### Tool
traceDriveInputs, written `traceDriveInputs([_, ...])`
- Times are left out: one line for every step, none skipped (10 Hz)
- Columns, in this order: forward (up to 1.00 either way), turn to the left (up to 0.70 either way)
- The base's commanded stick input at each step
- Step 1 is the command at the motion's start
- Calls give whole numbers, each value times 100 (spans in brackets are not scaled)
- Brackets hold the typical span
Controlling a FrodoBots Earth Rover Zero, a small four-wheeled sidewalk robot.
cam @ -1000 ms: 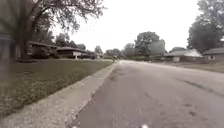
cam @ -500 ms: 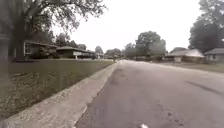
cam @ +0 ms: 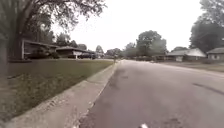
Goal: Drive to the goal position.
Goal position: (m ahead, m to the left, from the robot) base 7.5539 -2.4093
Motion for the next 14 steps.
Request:
traceDriveInputs([70,0])
traceDriveInputs([70,0])
traceDriveInputs([70,0])
traceDriveInputs([70,0])
traceDriveInputs([70,0])
traceDriveInputs([70,0])
traceDriveInputs([70,0])
traceDriveInputs([70,0])
traceDriveInputs([70,0])
traceDriveInputs([70,0])
traceDriveInputs([70,0])
traceDriveInputs([70,0])
traceDriveInputs([70,0])
traceDriveInputs([70,0])
